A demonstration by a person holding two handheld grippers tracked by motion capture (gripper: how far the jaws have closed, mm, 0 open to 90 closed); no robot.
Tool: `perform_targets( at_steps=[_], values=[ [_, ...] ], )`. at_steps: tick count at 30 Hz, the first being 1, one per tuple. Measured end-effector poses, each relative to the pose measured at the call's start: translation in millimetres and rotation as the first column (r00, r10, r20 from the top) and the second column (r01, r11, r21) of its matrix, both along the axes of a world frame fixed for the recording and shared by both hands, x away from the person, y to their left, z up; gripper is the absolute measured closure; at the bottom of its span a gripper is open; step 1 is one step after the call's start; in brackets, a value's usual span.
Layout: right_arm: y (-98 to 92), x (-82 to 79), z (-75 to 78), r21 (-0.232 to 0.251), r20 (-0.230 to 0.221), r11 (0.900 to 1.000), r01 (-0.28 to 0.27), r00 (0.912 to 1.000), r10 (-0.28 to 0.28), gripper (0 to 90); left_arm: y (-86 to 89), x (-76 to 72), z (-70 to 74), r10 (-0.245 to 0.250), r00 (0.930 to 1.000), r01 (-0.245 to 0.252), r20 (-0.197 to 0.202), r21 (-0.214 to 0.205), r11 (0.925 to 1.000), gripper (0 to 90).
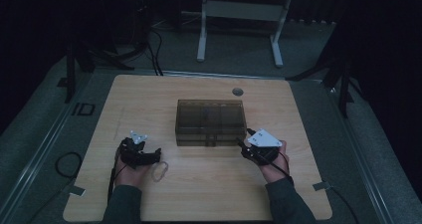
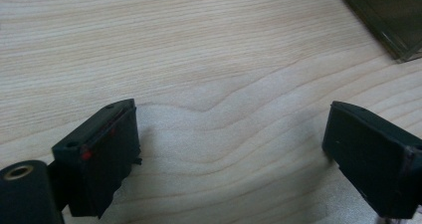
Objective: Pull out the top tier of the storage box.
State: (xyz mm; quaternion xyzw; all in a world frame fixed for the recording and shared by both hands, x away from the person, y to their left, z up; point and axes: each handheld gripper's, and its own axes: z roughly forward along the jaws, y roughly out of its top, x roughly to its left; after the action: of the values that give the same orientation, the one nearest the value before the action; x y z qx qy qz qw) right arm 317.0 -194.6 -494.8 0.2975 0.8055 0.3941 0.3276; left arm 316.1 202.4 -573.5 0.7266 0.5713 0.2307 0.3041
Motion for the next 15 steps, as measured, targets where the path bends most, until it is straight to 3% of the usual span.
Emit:
perform_targets(
  at_steps=[6,10,15],
  values=[
    [-3.2,2.7,-3.0,0.023,-0.019,0.9997,-0.012,0.9998,0.012,50.6,-1.0,-2.0,1.2,0.003,1.0,-0.003,0.006,-0.004,1.0,16.9],
    [-5.6,4.7,-6.5,0.039,-0.035,0.9992,-0.01,0.9993,0.012,50.8,-2.4,-3.4,5.1,-0.004,0.9999,0.004,-0.015,0.003,1.0,26.9],
    [-7.9,6.7,-9.0,0.072,-0.049,0.9973,-0.013,0.9986,0.017,50.9,-3.4,-3.5,6.7,-0.007,0.9996,0.007,-0.027,0.006,1.0,29.9]
  ],
)
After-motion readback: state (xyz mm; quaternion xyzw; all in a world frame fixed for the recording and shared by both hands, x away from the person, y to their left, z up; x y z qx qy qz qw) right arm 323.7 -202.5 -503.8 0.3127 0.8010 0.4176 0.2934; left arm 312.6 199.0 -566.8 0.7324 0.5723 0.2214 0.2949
